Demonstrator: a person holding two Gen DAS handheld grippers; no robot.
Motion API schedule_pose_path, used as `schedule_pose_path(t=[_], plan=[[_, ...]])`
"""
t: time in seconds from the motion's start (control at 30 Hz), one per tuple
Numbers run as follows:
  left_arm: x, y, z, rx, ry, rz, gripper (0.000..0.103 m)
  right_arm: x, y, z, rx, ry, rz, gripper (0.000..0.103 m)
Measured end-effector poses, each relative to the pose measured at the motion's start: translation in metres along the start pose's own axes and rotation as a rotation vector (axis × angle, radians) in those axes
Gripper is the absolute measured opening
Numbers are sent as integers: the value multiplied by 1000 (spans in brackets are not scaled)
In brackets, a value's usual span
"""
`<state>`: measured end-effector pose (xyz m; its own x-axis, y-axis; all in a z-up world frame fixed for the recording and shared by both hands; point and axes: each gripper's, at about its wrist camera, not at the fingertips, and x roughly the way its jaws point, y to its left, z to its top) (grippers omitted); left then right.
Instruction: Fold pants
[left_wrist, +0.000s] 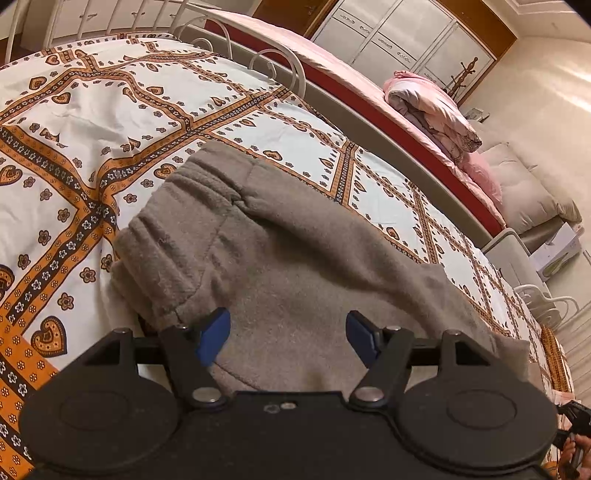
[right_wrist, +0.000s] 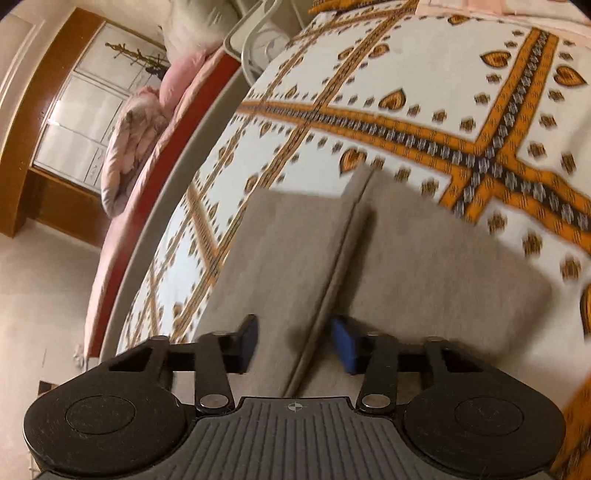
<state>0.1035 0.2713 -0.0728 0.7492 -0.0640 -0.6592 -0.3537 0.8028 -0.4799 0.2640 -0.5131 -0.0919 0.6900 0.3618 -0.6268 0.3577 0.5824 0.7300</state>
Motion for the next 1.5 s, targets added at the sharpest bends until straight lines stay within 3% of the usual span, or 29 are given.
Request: schedule_pose_path(t=[0.07,0.13,0.27,0.33,0.4,0.47,0.53,0.8,0.87,0.9,1.1,1.2,1.27,1.33,1.37,1.5], plan=[[0,0,-1,4,0,-5,61,6,-2,9,-3,10,-15,6],[-1,1,-1,8,0,-10,61,-4,1,8,-37,6,-19,5],[-2,2,0,6,0,-16,61,-45,27,7,-127,-83,131,5],[-2,2,-1,7,2,-18,61,-71,30,1,-154,-106,147,5],[-2,2,0,11,5,-21,62,-83,13,-5,-142,-75,69,5],[-2,3,0,6,7,-24,62,-73,-25,-6,-18,29,-56,6],[-1,3,1,-4,7,-23,62,-65,-45,-1,46,68,-70,6],[-2,1,0,0,6,-12,62,-84,-34,-1,-42,-20,-13,5],[-2,1,0,1,7,-12,62,-70,-42,0,-31,32,-110,6],[-2,1,0,0,6,-11,62,-66,-46,-1,-15,49,-119,5],[-2,0,0,19,9,-9,62,-85,-30,-8,-90,-48,-98,5],[-2,-2,0,34,12,-4,62,-82,-45,-8,-46,-31,-214,1],[-4,-4,1,48,10,3,62,-99,-42,-3,-21,-138,-223,1],[-8,-7,0,66,1,12,61,-118,-33,-4,-44,-227,-163,1],[-11,-7,1,76,-10,22,59,-121,-28,-8,-45,-224,-82,1],[-27,-4,3,61,-81,54,54,-94,3,-36,-50,-54,116,2]])
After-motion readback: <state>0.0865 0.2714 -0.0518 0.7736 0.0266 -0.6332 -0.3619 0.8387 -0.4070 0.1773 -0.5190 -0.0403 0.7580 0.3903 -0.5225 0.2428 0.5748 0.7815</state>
